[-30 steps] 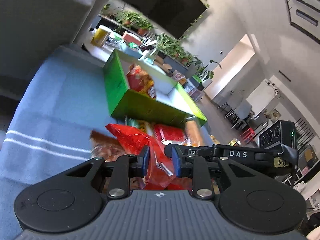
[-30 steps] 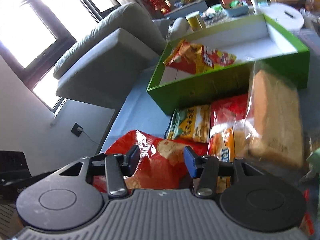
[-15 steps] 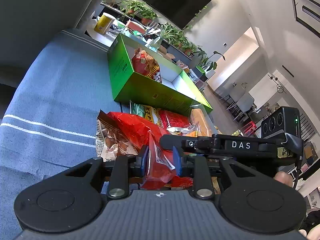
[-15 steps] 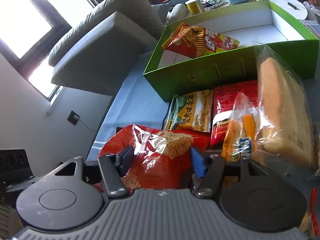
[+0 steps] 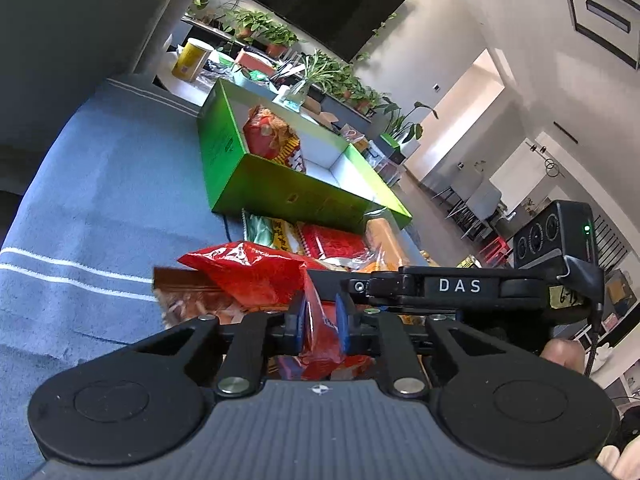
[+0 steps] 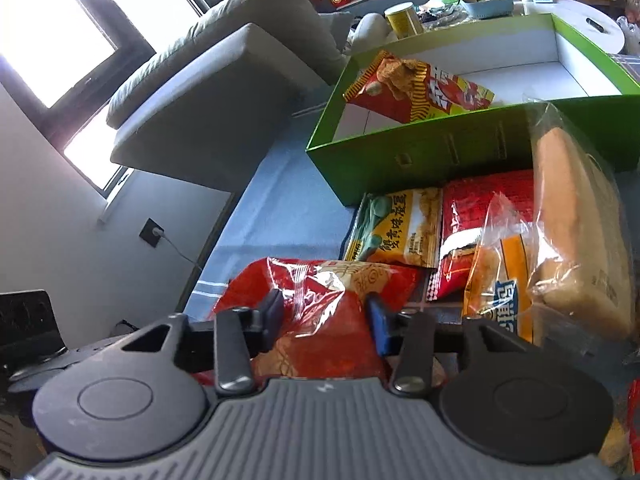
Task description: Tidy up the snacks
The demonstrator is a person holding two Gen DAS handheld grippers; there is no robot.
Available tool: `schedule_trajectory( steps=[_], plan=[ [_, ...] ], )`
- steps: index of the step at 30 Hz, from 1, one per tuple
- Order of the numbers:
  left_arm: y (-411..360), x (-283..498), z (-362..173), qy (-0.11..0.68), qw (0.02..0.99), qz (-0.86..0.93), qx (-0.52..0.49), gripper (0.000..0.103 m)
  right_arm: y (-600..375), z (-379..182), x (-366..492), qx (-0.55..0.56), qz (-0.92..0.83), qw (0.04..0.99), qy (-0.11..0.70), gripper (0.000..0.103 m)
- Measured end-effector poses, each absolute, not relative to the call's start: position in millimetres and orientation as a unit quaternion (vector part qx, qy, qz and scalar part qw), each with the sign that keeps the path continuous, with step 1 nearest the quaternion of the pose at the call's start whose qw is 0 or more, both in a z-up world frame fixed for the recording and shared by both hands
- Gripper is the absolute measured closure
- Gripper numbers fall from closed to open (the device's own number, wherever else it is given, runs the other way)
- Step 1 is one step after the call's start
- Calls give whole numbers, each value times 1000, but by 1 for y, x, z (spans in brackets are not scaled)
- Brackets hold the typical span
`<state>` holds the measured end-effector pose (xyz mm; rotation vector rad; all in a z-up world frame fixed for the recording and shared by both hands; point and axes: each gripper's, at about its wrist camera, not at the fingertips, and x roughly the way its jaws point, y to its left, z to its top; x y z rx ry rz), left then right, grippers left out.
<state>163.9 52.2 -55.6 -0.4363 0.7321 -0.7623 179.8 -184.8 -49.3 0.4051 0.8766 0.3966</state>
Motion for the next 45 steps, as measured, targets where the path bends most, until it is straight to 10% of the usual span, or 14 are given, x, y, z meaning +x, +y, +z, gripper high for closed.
schedule_trajectory(
  steps=[27,30,32,45],
  plan=[
    [-71,284,34,248,842,-456,-147,90,-279,40,241,196,123,927,296,65],
    [-98,321,28,259,859,-423,-128,71,-299,39,269,192,100,935,281,63],
    [-102,339,20,310,860,-380,-143,46,-308,31,286,188,62,940,279,39],
    [-44,263,-10,350,830,-392,-190,30,-314,-28,238,189,24,917,351,27]
  ],
)
